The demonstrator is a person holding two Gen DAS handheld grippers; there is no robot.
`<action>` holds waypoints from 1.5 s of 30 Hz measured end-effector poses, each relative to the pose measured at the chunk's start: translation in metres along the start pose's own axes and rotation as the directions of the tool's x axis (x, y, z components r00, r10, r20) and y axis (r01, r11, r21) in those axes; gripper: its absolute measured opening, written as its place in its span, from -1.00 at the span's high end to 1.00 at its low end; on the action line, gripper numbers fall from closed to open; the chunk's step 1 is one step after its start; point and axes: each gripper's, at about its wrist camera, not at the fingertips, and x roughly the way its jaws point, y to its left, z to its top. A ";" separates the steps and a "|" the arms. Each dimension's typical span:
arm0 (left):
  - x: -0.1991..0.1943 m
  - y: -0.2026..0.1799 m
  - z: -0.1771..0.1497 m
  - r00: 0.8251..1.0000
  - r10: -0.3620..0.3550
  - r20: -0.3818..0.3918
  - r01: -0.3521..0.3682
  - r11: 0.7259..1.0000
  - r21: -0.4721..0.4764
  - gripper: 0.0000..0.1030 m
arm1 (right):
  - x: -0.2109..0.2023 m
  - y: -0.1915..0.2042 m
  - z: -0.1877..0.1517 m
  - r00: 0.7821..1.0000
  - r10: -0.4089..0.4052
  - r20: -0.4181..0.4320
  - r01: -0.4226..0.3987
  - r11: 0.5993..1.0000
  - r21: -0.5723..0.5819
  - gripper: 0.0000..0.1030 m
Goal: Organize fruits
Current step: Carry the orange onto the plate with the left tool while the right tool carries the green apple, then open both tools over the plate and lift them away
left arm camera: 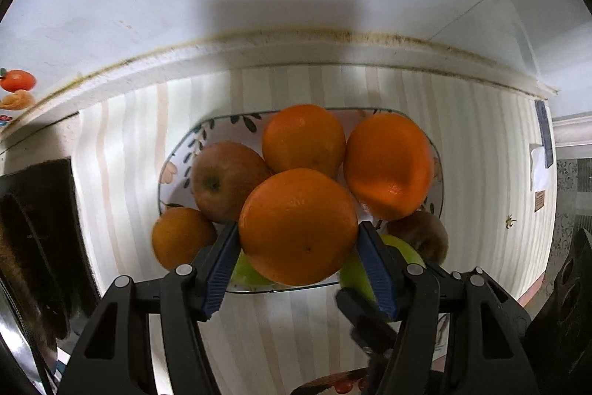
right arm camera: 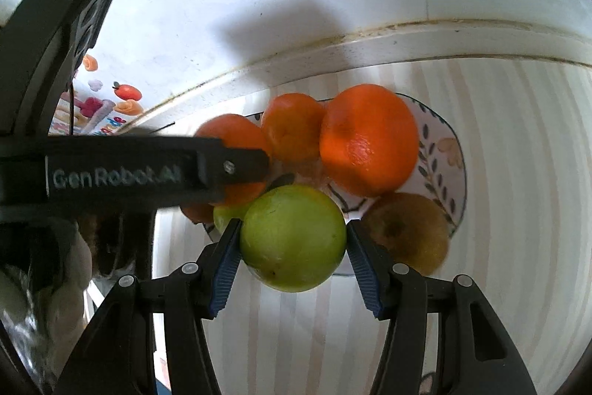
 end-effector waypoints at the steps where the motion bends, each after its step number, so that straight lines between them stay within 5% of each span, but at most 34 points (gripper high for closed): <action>1: 0.001 0.001 -0.001 1.000 0.010 -0.005 -0.010 1.000 -0.001 -0.21 | 0.004 -0.001 -0.001 1.000 -0.003 -0.007 0.003 1.000 0.000 -0.15; 5: 0.006 0.005 -0.003 1.000 0.011 -0.019 -0.012 1.000 -0.019 -0.22 | 0.006 0.001 -0.005 1.000 0.014 0.001 -0.014 1.000 -0.002 -0.29; 9: 0.002 0.004 -0.001 0.999 0.013 0.029 -0.013 0.999 -0.032 -0.75 | -0.004 0.004 -0.005 0.999 0.001 0.033 -0.001 1.000 -0.006 -0.61; 19: -0.048 0.024 -0.034 0.984 0.057 0.171 -0.046 0.997 -0.068 -0.76 | -0.051 -0.002 -0.009 0.986 -0.151 0.073 0.152 0.988 -0.008 -0.88; 36: -0.125 0.024 -0.169 0.895 0.160 0.416 -0.124 0.986 -0.113 -0.76 | -0.141 0.037 -0.078 0.940 -0.281 0.191 0.295 0.954 -0.051 -0.92; 45: -0.167 0.003 -0.234 0.849 0.127 0.513 -0.093 0.991 -0.092 -0.76 | -0.211 0.061 -0.122 0.914 -0.282 0.290 0.312 0.948 -0.060 -0.92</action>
